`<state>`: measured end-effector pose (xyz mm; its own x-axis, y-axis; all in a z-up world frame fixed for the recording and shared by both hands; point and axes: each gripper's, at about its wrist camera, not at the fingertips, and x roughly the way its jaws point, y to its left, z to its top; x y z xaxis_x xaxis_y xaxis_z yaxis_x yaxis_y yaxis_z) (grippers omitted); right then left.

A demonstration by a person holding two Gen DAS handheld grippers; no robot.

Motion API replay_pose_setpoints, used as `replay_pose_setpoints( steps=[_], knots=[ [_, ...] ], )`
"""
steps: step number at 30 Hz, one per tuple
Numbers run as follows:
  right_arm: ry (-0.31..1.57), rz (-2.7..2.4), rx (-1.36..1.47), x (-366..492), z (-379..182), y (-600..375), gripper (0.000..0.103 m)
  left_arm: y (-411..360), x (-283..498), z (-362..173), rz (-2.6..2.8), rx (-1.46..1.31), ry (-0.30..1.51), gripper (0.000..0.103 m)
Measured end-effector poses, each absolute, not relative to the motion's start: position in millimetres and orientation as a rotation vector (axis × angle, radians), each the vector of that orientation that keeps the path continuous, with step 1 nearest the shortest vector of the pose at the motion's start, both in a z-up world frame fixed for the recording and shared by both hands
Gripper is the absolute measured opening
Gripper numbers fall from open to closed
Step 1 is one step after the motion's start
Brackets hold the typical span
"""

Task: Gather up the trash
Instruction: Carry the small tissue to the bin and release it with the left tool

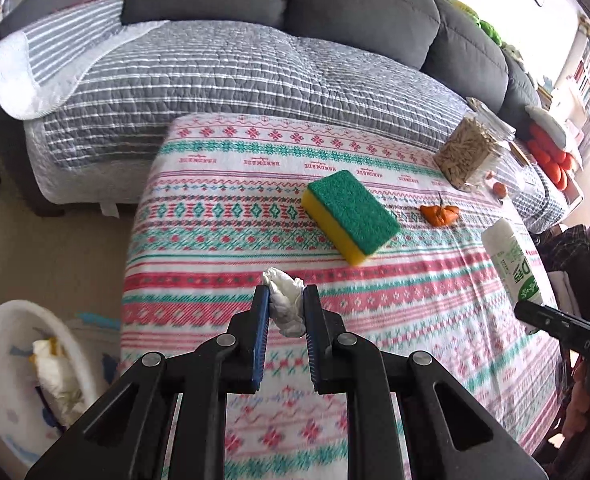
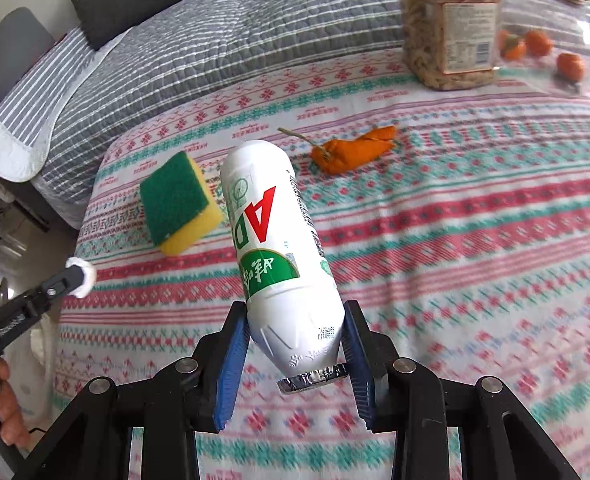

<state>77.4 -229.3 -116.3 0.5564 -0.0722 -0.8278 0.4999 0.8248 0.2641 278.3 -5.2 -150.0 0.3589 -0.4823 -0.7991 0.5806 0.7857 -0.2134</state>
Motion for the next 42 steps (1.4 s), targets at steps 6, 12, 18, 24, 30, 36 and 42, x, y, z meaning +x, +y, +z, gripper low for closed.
replay_pose_setpoints(
  steps=[6,12,18,24,30,36,42],
  knots=[
    [0.924,-0.377,0.509,51,-107,-221,0.041,25,264,-138,-0.677,0.108,0.984,0.018],
    [0.927,-0.372,0.495,32,-102,-203,0.041,55,250,-134,-0.665,0.118,0.981,0.018],
    [0.930,-0.344,0.466,27,-98,-178,0.041,92,245,-132,-0.635,0.118,0.977,0.018],
    [0.947,-0.300,0.430,36,-101,-149,0.041,138,251,-131,-0.581,0.088,0.979,0.018],
    [0.973,-0.244,0.386,59,-107,-115,0.041,193,265,-137,-0.501,0.043,0.992,0.018],
    [1.004,-0.167,0.341,95,-119,-73,0.041,240,285,-148,-0.423,-0.002,1.025,0.018],
    [1.030,-0.085,0.310,134,-131,-29,0.041,267,302,-165,-0.386,-0.064,1.067,0.019]
  ],
)
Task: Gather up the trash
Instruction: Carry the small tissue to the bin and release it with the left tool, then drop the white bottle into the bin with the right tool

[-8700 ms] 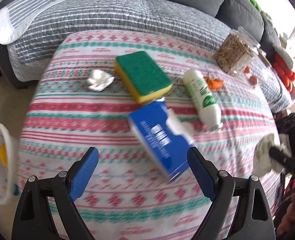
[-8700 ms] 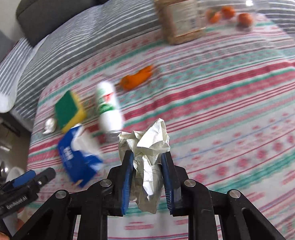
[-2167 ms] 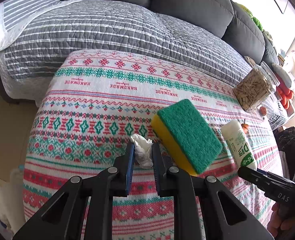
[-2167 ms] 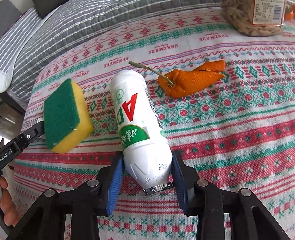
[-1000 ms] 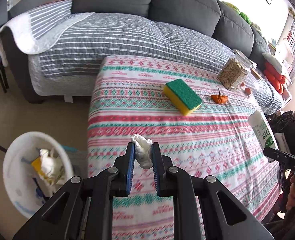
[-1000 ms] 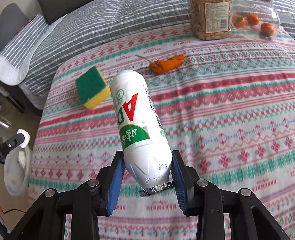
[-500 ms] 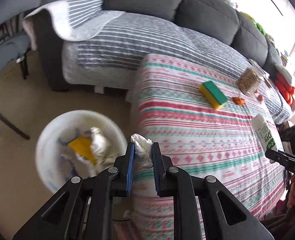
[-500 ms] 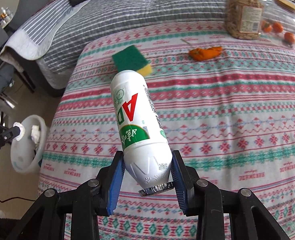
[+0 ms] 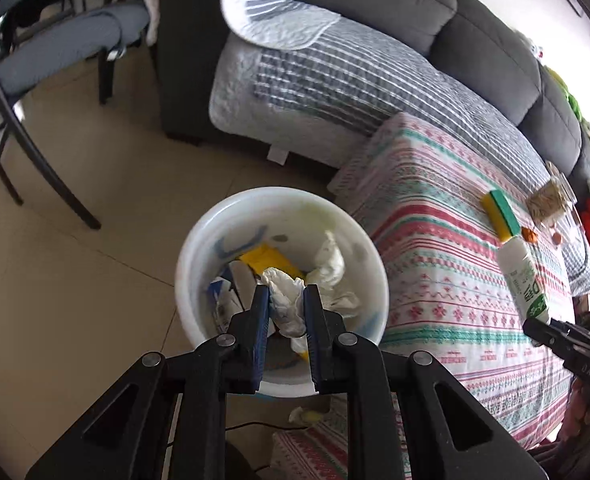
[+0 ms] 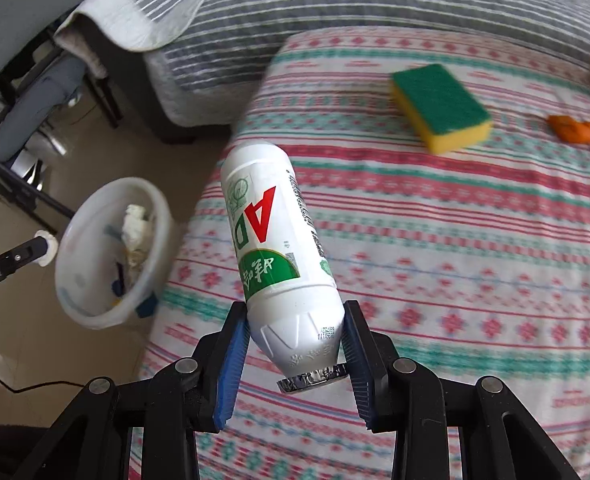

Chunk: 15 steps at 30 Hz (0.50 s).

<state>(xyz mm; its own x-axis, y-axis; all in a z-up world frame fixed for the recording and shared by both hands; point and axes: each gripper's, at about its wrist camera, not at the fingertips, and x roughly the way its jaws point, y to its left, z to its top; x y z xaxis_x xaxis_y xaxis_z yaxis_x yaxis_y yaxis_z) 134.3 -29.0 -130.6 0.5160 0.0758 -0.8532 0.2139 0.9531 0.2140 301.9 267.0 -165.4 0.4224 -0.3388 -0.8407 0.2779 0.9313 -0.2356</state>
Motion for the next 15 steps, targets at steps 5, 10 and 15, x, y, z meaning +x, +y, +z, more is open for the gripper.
replay_pose_setpoints(
  steps=[5,10,15],
  knots=[
    [1.043,-0.011,0.275,163,-139,12,0.041,279,308,-167,-0.340,-0.082,1.069,0.060],
    [1.055,0.048,0.251,183,-146,43,0.041,292,304,-165,-0.223,-0.014,1.068,0.086],
    [1.076,0.092,0.228,208,-158,71,0.041,309,299,-168,-0.142,0.057,1.071,0.089]
  ],
)
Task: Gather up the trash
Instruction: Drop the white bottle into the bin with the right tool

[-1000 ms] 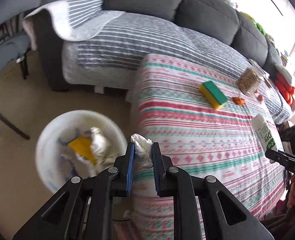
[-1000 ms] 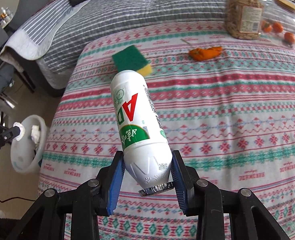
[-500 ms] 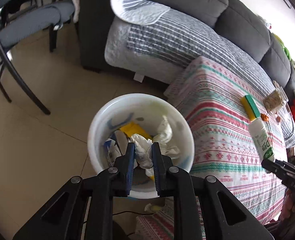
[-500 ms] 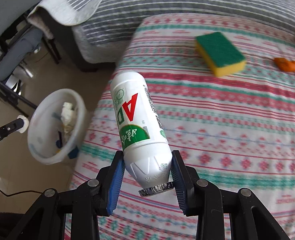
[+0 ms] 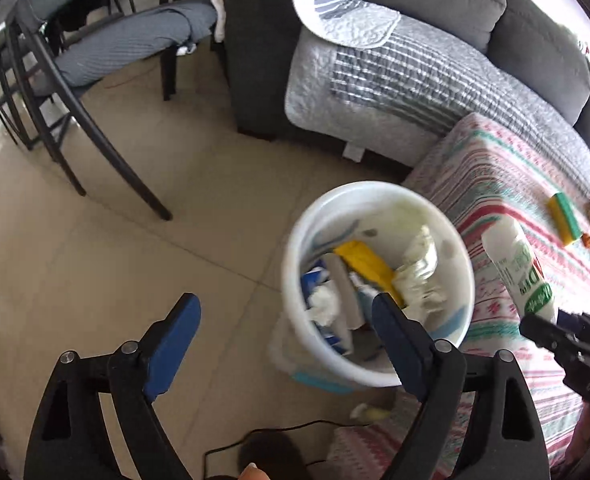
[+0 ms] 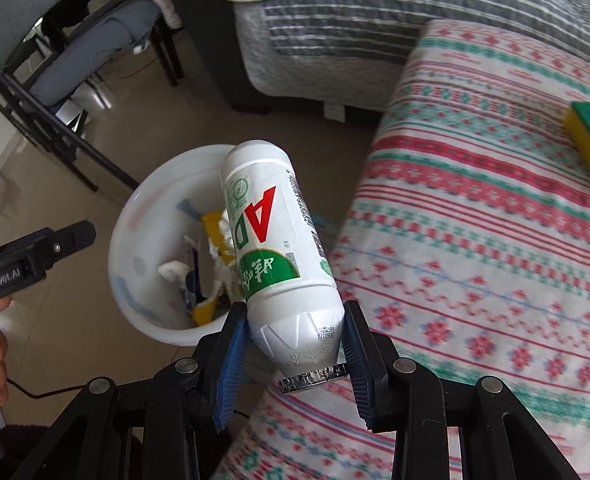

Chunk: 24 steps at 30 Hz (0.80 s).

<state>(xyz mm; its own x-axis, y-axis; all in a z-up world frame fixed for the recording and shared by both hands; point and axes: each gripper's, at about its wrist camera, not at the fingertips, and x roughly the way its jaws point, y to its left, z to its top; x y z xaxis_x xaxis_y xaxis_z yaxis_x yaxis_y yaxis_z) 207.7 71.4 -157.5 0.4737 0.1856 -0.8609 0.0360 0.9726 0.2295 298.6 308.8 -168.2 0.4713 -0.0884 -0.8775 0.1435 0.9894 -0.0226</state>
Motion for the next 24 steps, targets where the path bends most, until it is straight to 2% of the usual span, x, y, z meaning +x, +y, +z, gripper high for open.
replay_pose_setpoints(
  steps=[13,14,15,16,24],
  knots=[
    [1.067,0.188,0.263,245,-186,110,0.043,354,294,-166,-0.092,0.012,1.084,0.089],
    [1.055,0.202,0.285,247,-185,110,0.047,354,293,-165,-0.094,0.011,1.082,0.089],
    [1.050,0.207,0.301,247,-184,109,0.059,354,293,-164,-0.098,0.011,1.081,0.089],
    [1.043,0.200,0.306,246,-183,108,0.066,351,293,-164,-0.101,0.012,1.081,0.089],
    [1.001,0.118,0.293,227,-158,84,0.066,328,287,-158,-0.141,0.042,1.075,0.089]
  ],
)
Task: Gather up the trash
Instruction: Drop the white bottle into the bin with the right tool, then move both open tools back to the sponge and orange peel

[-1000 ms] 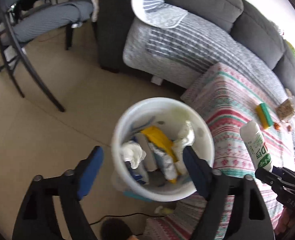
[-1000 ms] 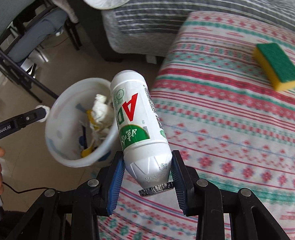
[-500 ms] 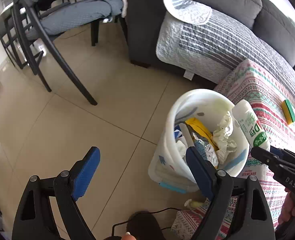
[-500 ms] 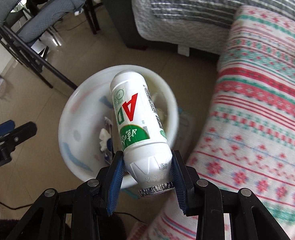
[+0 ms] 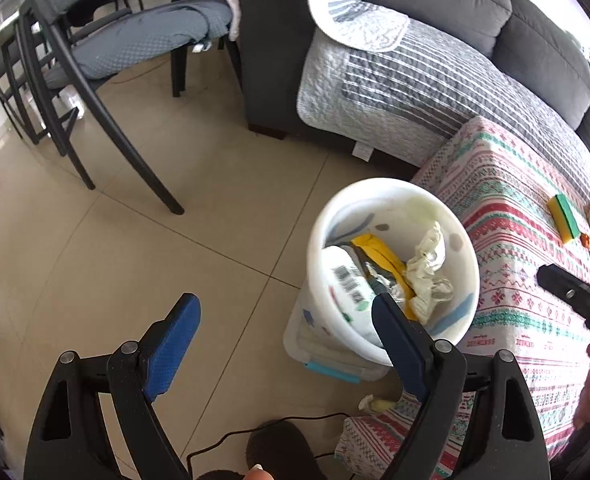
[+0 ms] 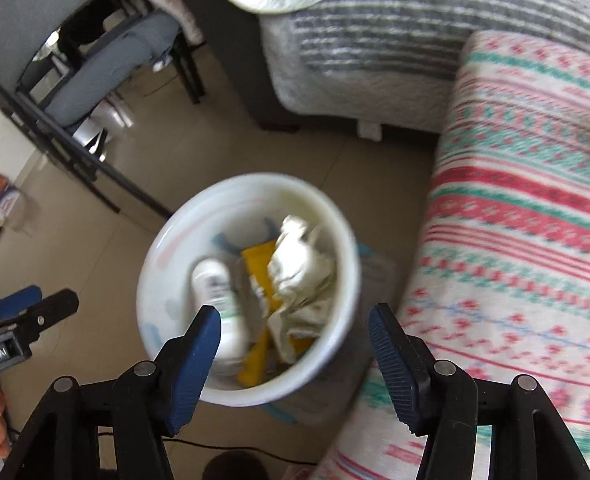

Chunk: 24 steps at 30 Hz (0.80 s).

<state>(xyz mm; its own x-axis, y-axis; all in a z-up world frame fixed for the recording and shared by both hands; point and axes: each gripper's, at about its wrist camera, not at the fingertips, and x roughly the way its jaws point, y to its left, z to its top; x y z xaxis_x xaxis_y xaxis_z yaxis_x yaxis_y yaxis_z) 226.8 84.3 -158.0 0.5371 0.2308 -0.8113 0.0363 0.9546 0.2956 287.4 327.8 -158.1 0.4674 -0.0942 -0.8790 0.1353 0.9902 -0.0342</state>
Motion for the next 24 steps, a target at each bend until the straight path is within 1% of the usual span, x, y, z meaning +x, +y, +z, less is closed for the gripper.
replay_pose_setpoints(
  steps=[3,7,8,10,11,13,14,18,24],
  knots=[
    [0.983,0.064,0.293,217,-146,67,0.068,314,286,-153,-0.160,0.051,1.067,0.089],
    [0.944,-0.013,0.296,198,-127,34,0.076,287,285,-145,-0.195,0.064,1.048,0.089],
    [0.937,-0.025,0.298,195,-123,26,0.077,276,285,-142,-0.204,0.070,1.041,0.090],
    [0.920,-0.063,0.304,184,-115,6,0.080,260,284,-138,-0.211,0.074,1.033,0.097],
    [0.909,-0.085,0.310,178,-111,-4,0.081,250,284,-136,-0.218,0.076,1.026,0.102],
    [0.893,-0.126,0.326,167,-106,-25,0.091,231,282,-130,-0.233,0.085,1.010,0.103],
    [0.885,-0.149,0.337,161,-103,-36,0.093,218,279,-127,-0.246,0.095,1.001,0.103],
    [0.853,-0.239,0.388,140,-95,-81,0.097,177,275,-118,-0.295,0.107,0.979,0.103],
    [0.831,-0.352,0.461,107,-91,-141,0.097,116,267,-112,-0.366,0.100,0.955,0.103]
  ],
)
